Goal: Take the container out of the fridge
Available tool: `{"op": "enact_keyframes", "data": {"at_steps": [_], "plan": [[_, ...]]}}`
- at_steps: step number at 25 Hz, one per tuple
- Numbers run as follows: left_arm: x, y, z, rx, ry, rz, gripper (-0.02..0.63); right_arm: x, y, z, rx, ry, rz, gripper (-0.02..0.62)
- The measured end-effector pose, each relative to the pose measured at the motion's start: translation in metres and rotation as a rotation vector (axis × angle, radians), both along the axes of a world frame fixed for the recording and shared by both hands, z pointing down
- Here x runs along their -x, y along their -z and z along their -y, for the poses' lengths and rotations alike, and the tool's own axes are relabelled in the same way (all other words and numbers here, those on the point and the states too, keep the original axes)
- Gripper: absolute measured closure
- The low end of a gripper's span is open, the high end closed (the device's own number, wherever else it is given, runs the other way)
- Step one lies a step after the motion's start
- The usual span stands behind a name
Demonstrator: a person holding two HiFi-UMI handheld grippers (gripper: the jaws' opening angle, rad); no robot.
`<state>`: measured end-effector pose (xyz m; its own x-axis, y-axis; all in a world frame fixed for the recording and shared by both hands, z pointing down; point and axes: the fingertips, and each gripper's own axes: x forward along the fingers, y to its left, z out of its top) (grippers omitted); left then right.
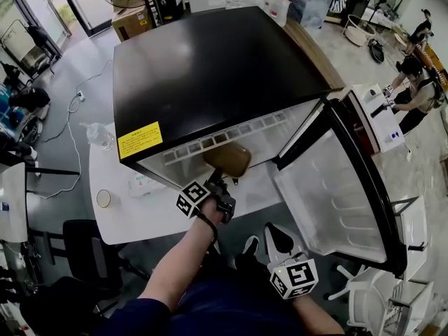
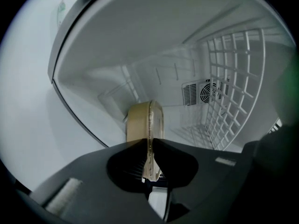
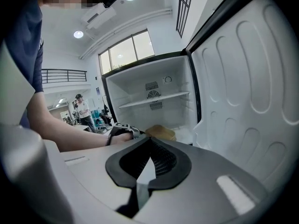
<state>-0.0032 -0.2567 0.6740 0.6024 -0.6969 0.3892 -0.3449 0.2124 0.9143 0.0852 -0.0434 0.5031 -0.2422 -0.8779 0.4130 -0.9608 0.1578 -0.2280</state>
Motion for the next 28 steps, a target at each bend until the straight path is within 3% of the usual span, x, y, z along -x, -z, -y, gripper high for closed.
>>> {"op": "enact_keyframes", "data": {"at_steps": [16,28], "plan": [[-0.004,0.037,-0.053,-0.040,-0.217,-0.009,0.560,-0.002,0.004,0.011,-0.032,-0.019,0.026,0.588],[0.001,0.076,-0.107,-0.045,-0.379,-0.023,0.560,-0.044,0.023,0.018,-0.091,-0.125,0.010,0.589]]}}
